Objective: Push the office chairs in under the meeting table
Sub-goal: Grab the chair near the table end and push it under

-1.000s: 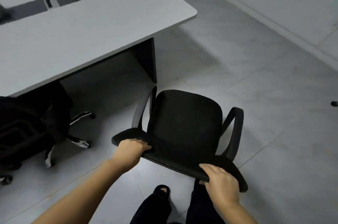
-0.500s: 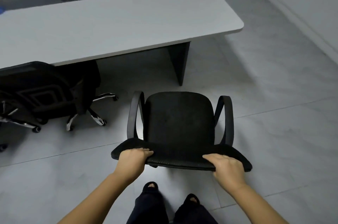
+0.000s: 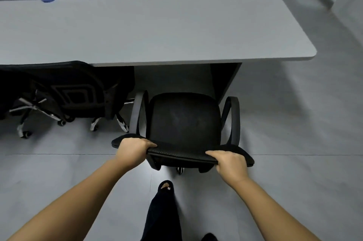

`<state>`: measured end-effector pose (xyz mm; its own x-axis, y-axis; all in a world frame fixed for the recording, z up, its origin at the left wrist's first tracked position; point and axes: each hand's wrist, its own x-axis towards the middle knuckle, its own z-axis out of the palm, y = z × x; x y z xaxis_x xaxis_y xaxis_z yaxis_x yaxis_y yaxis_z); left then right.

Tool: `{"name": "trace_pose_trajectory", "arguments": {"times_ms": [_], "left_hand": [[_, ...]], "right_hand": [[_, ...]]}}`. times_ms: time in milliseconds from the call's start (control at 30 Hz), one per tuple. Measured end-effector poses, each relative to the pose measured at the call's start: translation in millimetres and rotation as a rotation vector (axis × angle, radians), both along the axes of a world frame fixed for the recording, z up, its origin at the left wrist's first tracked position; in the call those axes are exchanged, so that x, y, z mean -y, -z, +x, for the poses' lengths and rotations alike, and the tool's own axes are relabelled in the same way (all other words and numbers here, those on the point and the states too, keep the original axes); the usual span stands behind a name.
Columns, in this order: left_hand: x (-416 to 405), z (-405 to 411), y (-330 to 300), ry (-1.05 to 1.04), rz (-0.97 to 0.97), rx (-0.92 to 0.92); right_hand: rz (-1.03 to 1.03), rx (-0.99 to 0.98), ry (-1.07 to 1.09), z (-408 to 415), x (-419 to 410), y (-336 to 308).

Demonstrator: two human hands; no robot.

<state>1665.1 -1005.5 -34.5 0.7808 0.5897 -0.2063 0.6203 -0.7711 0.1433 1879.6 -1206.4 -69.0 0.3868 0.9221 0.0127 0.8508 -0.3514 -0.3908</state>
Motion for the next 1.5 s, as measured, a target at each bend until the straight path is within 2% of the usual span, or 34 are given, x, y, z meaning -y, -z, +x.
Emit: {"name": "trace_pose_trajectory", "arguments": {"times_ms": [167, 433, 800, 1000, 1300, 1433, 1500], "left_hand": [[-66.2, 10.9, -8.3, 0.066, -0.055, -0.107], [-143.9, 28.0, -12.3, 0.096, -0.001, -0.097], [-188.2, 79.2, -8.0, -0.011, -0.026, -0.134], [-205.6, 121.0, -5.6, -0.090, -0.026, -0.111], [-239.6, 160.7, -9.3, -0.058, -0.045, -0.096], [-257.6, 180.2, -5.9, -0.040, -0.056, -0.089], [-264.1, 189.8, -5.0, -0.030, -0.084, -0.096]], "right_hand": [[-0.028, -0.029, 0.039, 7.5, -62.5, -1.5], [-0.024, 0.059, 0.005, 23.5, -132.6, -10.3], [-0.102, 0.101, -0.136, 103.1, -204.0, -14.2], [-0.116, 0.057, -0.211, 157.9, -238.5, -16.8], [-0.107, 0.088, -0.197, 192.1, -264.9, -16.3], [-0.117, 0.044, -0.148, 207.5, -276.3, -16.5], [-0.192, 0.034, -0.147, 217.3, -284.8, -18.6]]}}
